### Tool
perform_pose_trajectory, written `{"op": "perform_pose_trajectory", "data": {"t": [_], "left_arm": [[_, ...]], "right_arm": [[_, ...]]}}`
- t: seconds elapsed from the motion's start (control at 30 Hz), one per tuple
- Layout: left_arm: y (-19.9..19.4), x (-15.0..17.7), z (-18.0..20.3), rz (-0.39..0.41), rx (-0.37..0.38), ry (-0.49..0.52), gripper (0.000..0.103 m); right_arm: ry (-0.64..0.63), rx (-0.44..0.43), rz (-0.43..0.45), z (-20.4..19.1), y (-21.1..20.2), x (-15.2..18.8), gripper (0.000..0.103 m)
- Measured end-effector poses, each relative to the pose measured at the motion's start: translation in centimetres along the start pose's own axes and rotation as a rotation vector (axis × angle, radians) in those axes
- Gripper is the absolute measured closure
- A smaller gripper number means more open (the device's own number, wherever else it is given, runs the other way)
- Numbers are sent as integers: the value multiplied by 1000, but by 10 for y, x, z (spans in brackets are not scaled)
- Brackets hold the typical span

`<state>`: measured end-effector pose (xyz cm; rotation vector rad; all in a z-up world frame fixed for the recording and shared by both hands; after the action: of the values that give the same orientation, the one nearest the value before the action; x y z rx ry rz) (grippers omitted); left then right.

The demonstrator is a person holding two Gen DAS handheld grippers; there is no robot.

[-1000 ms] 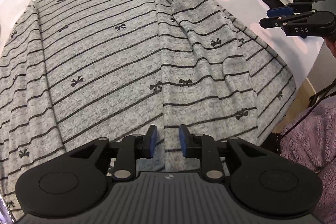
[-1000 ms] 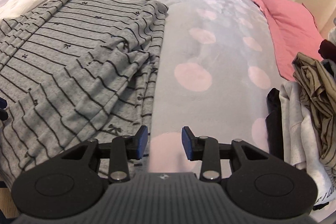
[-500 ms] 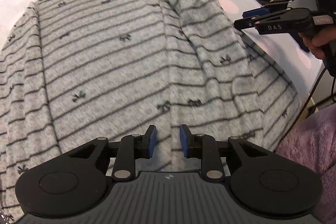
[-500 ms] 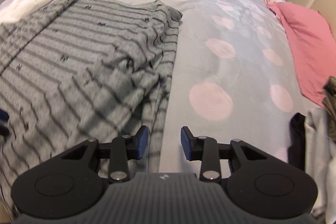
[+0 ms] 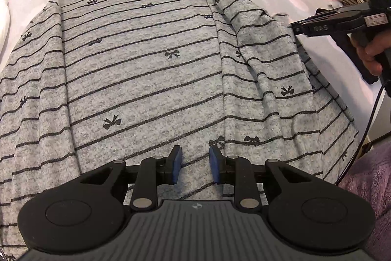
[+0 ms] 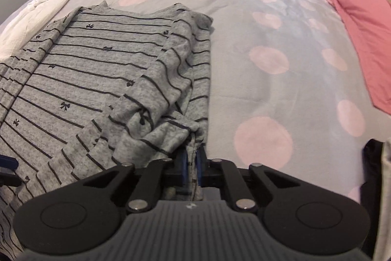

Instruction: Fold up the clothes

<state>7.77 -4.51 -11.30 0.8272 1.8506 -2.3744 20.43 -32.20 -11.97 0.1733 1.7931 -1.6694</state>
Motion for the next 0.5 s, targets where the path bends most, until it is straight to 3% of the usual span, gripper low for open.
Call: {"op": "perform_pose_trajectory", "data": {"t": [0.2,0.3,0.5], "left_arm": [[3,-1,1,-2,-8,7,80],[5,-1,2,-3,-15,14,80],[6,0,3,1,-29,21,80]], "right_arm": [[152,123,20,43,-9,2,96],[249,115,-8,62,3,9,96],[241,115,-51,62,15,16,94]]}}
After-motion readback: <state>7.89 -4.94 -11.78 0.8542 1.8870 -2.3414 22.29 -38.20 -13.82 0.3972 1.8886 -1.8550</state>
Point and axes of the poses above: each gripper's, at about its wrist camera, not at the fingertips, and y roughly the way its jaws point, z to its right, x to its underside, the point moved 1 cm from there along y, roughly the way its jaws point
